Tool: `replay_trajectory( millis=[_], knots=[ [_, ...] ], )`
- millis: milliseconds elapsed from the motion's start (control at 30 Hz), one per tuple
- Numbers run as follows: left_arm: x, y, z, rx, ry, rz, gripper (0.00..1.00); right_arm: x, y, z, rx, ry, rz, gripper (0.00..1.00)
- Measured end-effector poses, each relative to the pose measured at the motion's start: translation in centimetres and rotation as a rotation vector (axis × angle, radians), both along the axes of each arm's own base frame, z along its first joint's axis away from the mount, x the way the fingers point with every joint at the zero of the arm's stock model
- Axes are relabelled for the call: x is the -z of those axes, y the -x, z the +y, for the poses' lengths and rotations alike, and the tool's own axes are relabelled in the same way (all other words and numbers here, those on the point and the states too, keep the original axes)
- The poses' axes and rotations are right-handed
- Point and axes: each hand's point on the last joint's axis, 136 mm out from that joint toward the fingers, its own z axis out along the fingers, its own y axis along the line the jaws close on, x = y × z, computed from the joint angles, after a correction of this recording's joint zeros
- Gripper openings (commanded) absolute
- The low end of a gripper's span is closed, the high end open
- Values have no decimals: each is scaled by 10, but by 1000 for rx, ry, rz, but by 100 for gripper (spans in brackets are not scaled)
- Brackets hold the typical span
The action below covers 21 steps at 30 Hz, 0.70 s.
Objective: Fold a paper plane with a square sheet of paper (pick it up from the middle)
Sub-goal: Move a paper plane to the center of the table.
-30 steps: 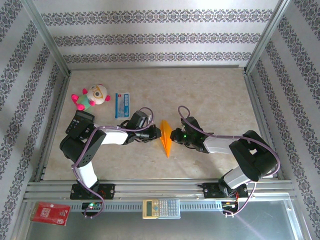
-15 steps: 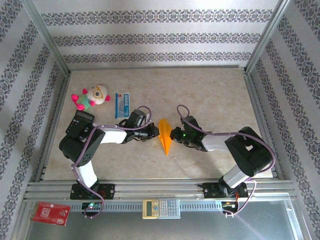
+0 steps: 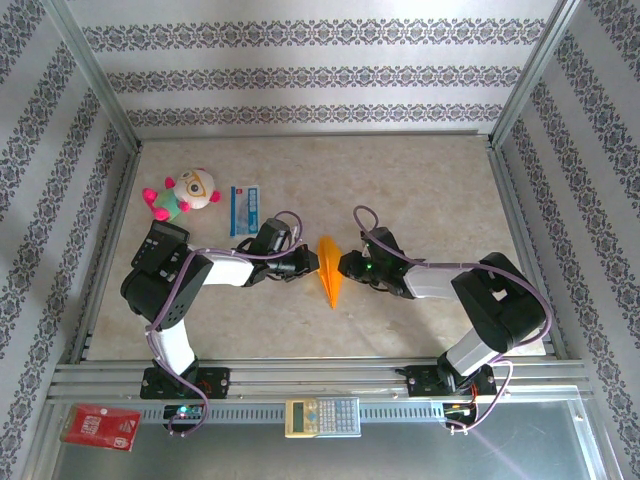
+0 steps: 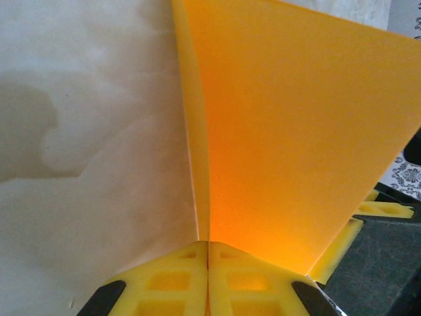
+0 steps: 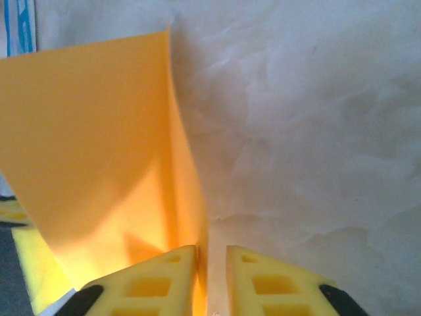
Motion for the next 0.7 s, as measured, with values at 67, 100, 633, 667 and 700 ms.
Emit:
replay_trajectory(
  millis=[67, 100, 633, 667, 700],
  knots=[
    [0, 0, 0, -4, 4, 4, 3, -3, 2, -3, -11, 19, 4, 30],
    [0, 0, -1, -5, 6, 5, 2, -5, 3, -4, -19, 29, 3, 32],
    [-3, 1, -3, -14, 35, 26, 0, -78, 2, 27, -160, 209, -171, 40],
    [-3, 1, -3, -14, 35, 26, 0, -74, 1, 30, -167, 222, -160, 40],
    [-3, 1, -3, -14, 35, 26, 0, -69, 0, 32, -170, 235, -147, 40]
  ],
)
